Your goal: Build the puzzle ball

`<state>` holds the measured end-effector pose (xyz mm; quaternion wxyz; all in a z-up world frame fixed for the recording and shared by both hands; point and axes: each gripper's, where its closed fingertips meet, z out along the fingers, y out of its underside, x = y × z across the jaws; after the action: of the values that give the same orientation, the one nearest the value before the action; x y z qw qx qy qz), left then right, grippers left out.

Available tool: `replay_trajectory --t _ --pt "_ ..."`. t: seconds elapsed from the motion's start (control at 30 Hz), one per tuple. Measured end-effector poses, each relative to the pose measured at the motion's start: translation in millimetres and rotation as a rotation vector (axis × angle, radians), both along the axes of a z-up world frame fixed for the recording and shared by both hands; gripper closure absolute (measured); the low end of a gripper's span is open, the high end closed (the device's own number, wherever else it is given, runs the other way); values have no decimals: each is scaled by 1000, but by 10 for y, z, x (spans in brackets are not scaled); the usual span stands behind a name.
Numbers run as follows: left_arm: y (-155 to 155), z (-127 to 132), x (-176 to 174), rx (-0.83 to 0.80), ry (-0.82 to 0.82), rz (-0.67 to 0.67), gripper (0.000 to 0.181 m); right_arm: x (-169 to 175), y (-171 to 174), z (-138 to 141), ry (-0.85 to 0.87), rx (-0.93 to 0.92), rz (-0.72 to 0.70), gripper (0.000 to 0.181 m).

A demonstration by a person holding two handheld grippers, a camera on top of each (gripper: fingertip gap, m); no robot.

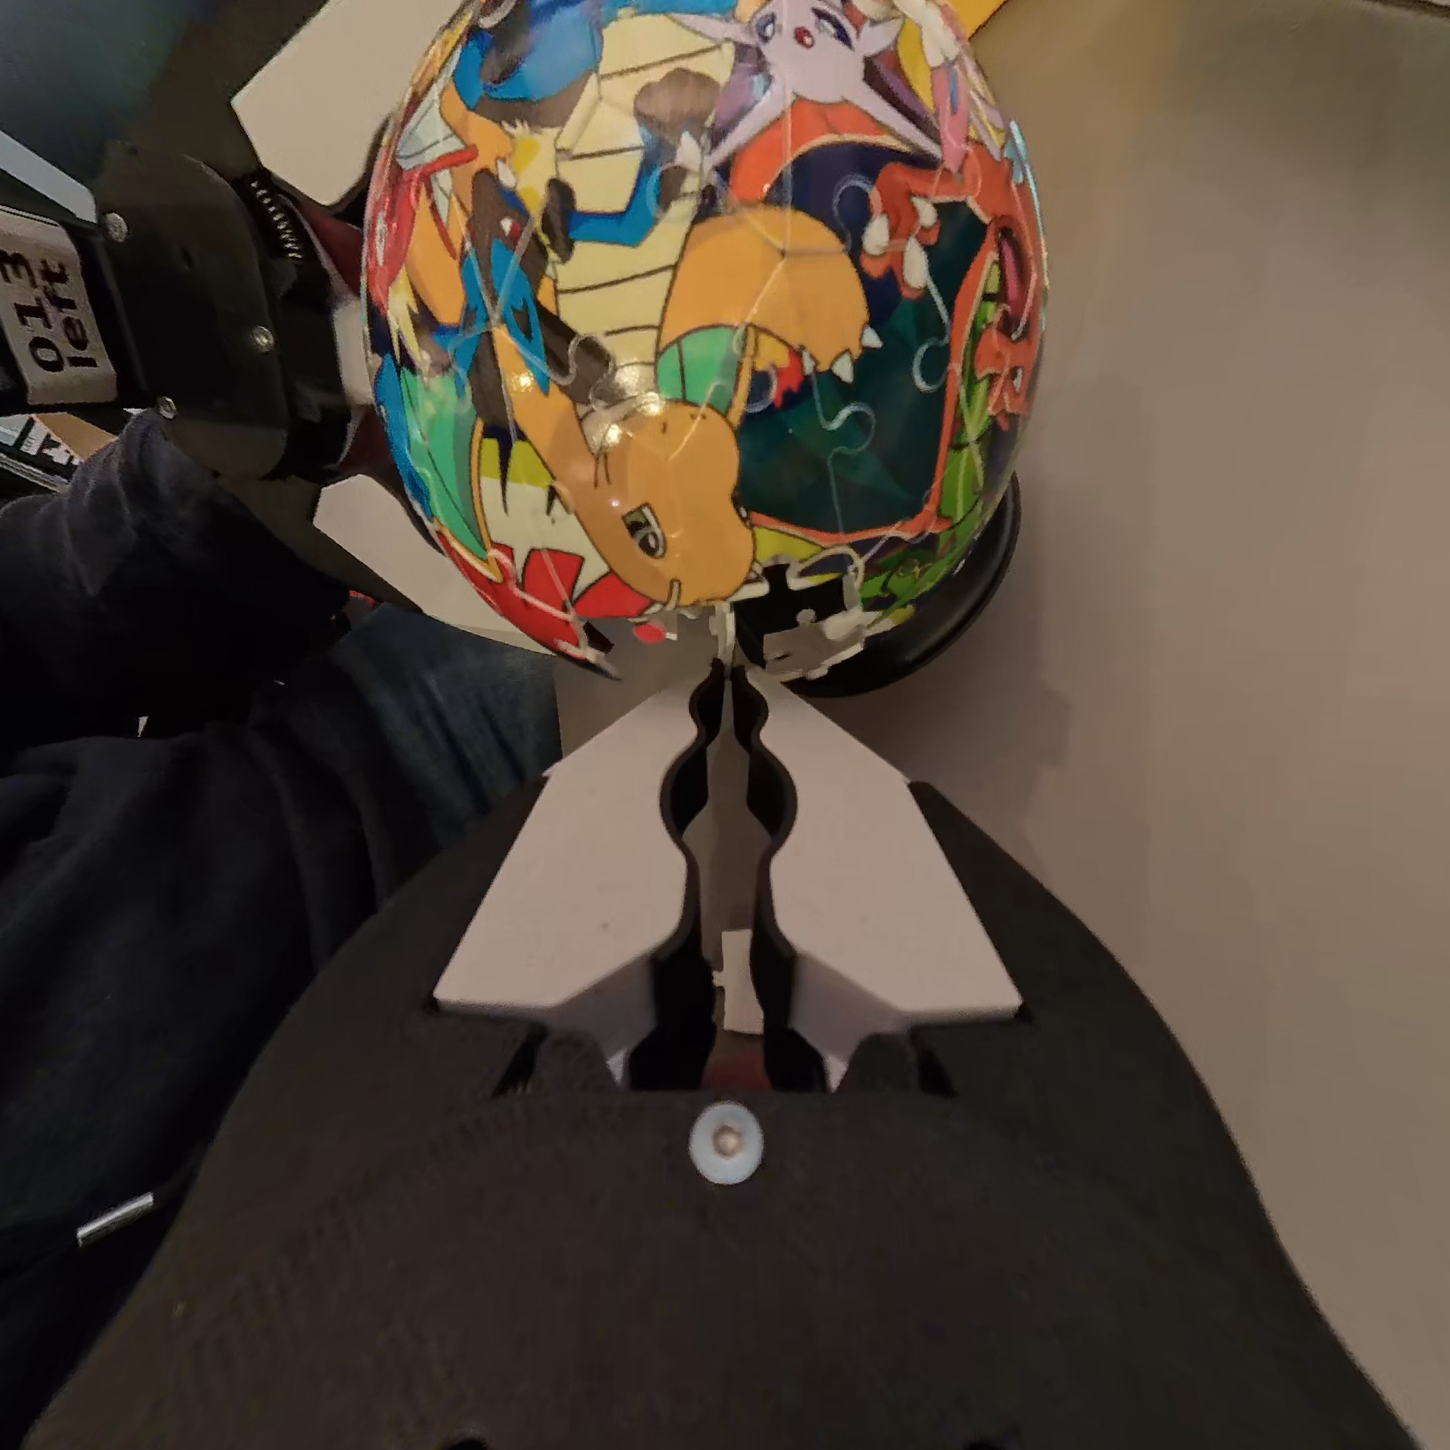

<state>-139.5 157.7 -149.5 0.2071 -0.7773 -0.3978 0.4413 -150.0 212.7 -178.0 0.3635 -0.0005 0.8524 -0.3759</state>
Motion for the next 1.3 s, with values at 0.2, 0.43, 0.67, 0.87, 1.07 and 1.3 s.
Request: replay_trajectory --t 0.2,0.43,0.67,0.87,1.07,1.3 --pt "-1 -41 -41 -7 -13 -17 44 -6 -60 -27 39 2 -10 181" --pt "-13 -58 -66 -13 -18 -27 46 30 -76 -44 7 13 8 181" --pt "-2 -71 -93 -9 -17 -33 47 42 -83 -46 -20 24 23 180" --pt "-10 -73 -97 -22 -23 -34 48 51 -87 -35 -14 9 14 174" --pt "-20 -76 -95 -27 -24 -32 48 -10 27 33 -36 -29 2 161" --pt "-34 -71 -101 -27 -27 -34 49 -10 327 186 -13 -182 79 131"
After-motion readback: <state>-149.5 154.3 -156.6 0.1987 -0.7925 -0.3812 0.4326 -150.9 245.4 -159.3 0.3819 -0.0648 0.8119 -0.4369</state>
